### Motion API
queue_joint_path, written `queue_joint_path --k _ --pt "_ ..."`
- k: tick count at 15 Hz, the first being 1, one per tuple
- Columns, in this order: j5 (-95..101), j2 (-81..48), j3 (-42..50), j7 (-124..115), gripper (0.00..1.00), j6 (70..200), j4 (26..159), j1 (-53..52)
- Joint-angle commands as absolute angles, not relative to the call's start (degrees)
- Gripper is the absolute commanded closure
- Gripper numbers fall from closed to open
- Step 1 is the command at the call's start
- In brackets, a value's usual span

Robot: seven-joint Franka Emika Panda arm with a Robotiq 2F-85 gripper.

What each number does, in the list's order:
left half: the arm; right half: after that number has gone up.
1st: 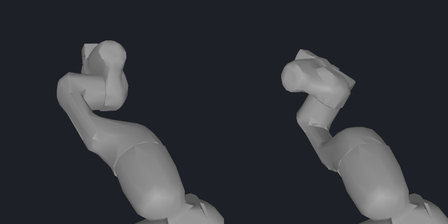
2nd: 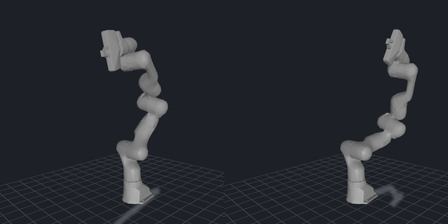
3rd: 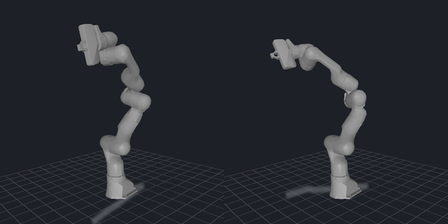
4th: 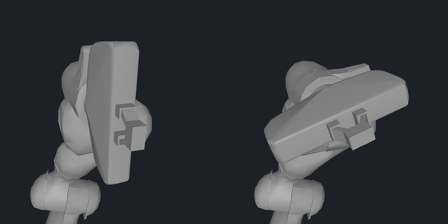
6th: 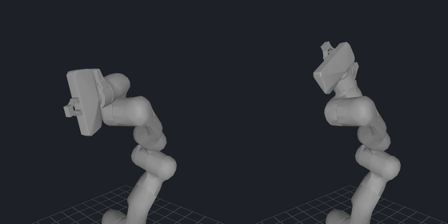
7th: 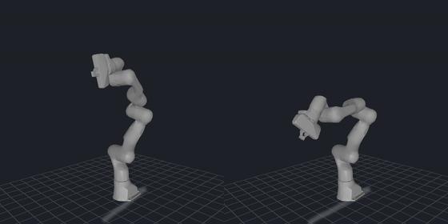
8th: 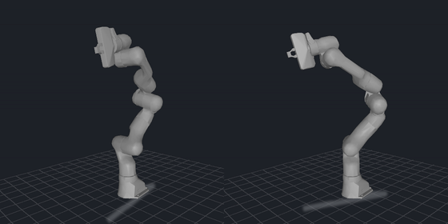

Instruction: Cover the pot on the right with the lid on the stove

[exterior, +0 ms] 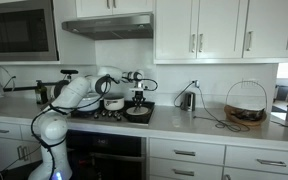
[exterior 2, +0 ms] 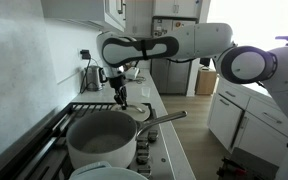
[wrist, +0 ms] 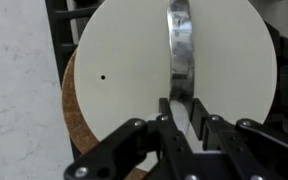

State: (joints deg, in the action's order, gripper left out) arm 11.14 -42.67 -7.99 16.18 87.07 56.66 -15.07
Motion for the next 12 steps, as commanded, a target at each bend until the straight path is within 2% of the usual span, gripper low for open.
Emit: queue_joint_path --k 1,9,10,12 --pt "11.80 -46.85 -7.18 16.19 0.94 82.82 48.58 -16.67" --pt "11.77 -49.78 -7.22 15.90 0.94 80.19 42.97 -16.87" --pt "11.73 -49.88 -7.24 15.89 0.49 80.12 42.71 -16.85" --pt "11.72 -49.99 -7.19 15.64 0.42 79.59 42.10 -16.90"
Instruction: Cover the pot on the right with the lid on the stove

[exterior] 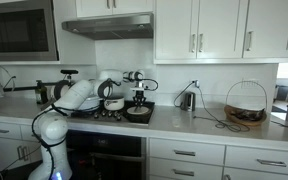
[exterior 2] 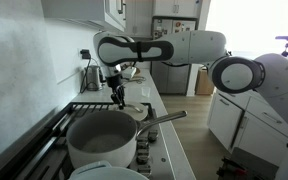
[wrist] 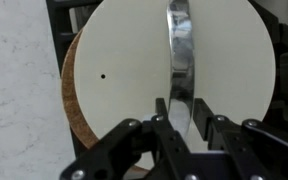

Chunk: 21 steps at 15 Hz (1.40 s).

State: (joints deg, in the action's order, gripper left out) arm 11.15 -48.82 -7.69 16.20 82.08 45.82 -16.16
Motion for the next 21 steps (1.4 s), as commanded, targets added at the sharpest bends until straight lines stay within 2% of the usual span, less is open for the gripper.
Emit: queue_joint_path --k 1,5,6,21 --pt "11.61 -49.80 -7.19 15.43 0.33 79.06 41.89 -16.88" --pt "10.86 -48.43 -7.37 14.46 0.04 76.90 41.46 -16.41" --pt "10.46 -47.79 -7.65 14.57 0.00 76.65 41.79 -16.03" --pt "4.05 -41.24 -9.68 14.34 0.00 81.81 54.18 -11.81"
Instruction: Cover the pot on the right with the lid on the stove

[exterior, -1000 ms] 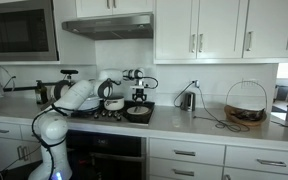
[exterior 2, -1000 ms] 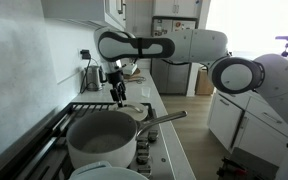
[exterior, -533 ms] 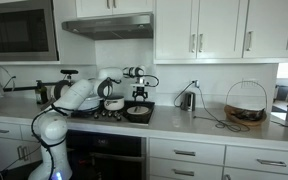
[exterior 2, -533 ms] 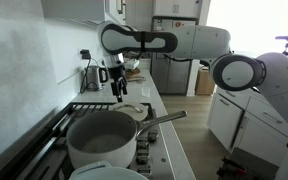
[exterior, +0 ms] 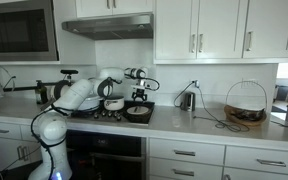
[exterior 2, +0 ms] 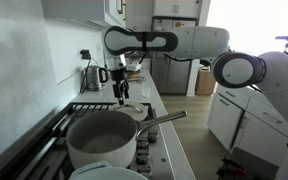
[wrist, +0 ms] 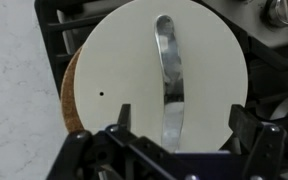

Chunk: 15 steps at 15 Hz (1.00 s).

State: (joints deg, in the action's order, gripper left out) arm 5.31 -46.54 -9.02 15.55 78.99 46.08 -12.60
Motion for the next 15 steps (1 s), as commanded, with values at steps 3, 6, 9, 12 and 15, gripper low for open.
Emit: queue_joint_path --k 3,6,9,12,15 --pt "3.97 -37.64 -9.82 13.66 0.00 84.56 60.46 -11.59" --pt "2.89 -33.35 -9.81 12.47 0.00 89.66 67.96 -10.84" --pt "1.27 -29.07 -9.60 11.08 0.00 94.36 75.46 -9.86" --pt "0.47 -24.91 -9.25 11.16 0.00 99.24 83.33 -8.58" --pt "1.02 -21.56 -8.87 12.27 0.00 104.03 90.28 -7.97"
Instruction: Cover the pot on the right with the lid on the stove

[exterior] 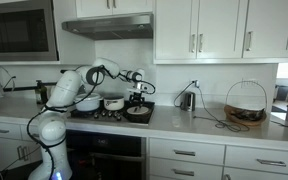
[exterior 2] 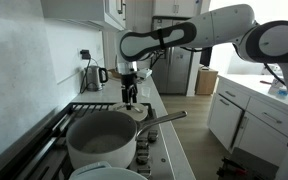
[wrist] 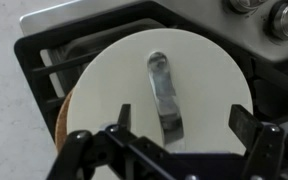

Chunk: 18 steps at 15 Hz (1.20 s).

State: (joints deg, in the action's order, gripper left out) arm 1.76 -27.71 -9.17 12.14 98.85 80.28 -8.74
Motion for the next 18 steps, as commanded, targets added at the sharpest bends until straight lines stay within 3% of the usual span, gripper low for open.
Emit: queue_joint_path --k 1,18 --pt "1.12 -20.78 -8.91 12.38 0.00 105.22 91.92 -7.83" --pt "9.48 -18.92 -9.06 12.54 0.00 117.06 98.00 -9.75"
